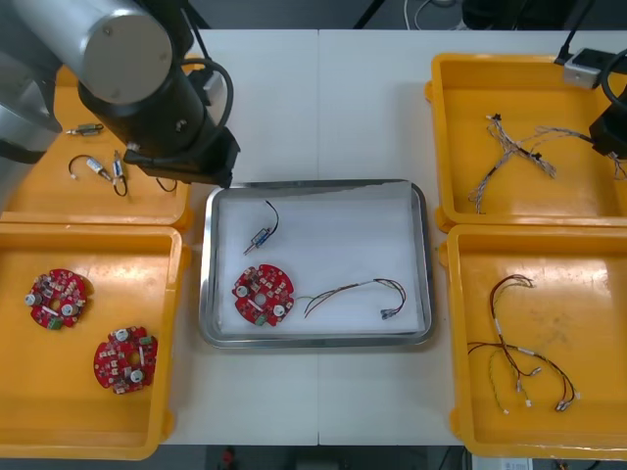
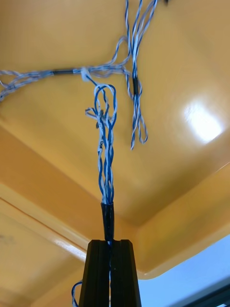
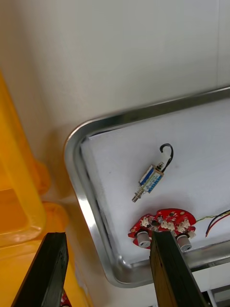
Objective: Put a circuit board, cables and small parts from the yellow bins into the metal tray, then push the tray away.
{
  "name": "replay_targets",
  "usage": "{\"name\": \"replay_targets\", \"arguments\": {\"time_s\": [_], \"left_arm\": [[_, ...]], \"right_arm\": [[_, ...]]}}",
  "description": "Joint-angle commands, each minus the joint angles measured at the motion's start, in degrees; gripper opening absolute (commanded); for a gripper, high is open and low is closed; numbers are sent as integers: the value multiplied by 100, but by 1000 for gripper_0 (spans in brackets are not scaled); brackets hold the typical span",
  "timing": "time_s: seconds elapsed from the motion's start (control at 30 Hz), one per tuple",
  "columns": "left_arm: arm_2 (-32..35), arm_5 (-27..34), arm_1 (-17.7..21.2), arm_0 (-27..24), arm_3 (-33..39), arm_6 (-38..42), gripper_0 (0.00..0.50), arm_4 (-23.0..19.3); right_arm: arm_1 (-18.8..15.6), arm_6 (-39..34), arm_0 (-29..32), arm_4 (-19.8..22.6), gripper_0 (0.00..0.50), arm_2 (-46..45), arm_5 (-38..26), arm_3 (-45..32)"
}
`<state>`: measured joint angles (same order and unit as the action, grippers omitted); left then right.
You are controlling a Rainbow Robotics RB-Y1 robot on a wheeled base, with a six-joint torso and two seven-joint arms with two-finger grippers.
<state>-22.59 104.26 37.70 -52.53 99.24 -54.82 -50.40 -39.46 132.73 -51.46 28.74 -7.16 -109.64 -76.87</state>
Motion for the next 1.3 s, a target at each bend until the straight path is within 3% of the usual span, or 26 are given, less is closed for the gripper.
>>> {"name": "replay_targets", "arguments": {"time_s": [0.03,0.17,0.37,0.67,0.83,1.0,1.3], "left_arm": [[484,130,273,-434,-309,332,500,57],[800,130,334,-548,-792,306,500,232],[1187,42,387,-759,-1531,262,500,496],[1345,-424,378,-1207,-2902,262,500,936],[1627,-758,378,-1453,-3745,209,500,1032],[1758,-1277,378,-1568,-4440,156,500,1138],[1758,-2129,378,-1814,-5600,51,500,1366]], "right_arm": [[-167,157,-119,413,0,-119,-36,-698],[-167,148,31,950,0,-57,-36,-1260],[-167,42,242,1424,0,373,-36,-2227],[70,-133,242,2110,0,1235,-36,-2869],[263,-265,242,2163,0,1788,-36,-3167],[554,-388,215,2180,0,2316,488,-3167],[844,-582,189,1741,0,3283,1138,-3167]]}}
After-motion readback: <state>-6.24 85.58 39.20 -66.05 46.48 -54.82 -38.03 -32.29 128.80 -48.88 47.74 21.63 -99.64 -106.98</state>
